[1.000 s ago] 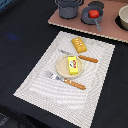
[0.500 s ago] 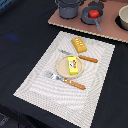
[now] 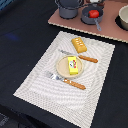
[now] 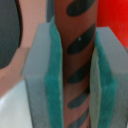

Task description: Interact with the objects in diverse but meaningful ways.

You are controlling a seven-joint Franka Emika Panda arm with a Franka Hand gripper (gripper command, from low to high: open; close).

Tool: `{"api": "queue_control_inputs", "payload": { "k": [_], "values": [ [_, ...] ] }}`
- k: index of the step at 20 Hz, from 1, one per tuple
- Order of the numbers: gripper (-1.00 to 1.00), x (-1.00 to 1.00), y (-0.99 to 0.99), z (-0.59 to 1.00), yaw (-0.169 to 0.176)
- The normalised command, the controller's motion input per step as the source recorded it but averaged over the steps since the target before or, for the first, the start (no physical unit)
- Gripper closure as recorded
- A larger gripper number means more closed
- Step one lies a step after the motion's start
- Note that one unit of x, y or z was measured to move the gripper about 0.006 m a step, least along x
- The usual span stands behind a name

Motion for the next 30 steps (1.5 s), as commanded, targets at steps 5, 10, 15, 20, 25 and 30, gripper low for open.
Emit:
{"api": "queue_control_inputs", "payload": {
  "k": [5, 10, 15, 20, 25, 30],
  "values": [
    [1.0, 0.55, 0.2, 0.04, -0.007],
    [1.0, 0.4, 0.04, 0.04, -0.032],
    [1.0, -0.02, -0.1, 0.11, -0.037],
    [1.0, -0.3, -0.11, 0.19, -0.024],
    [-1.0, -0.41, -0.04, 0.14, -0.005],
    [-1.0, -0.48, 0.01, 0.12, 0.003]
  ]
}}
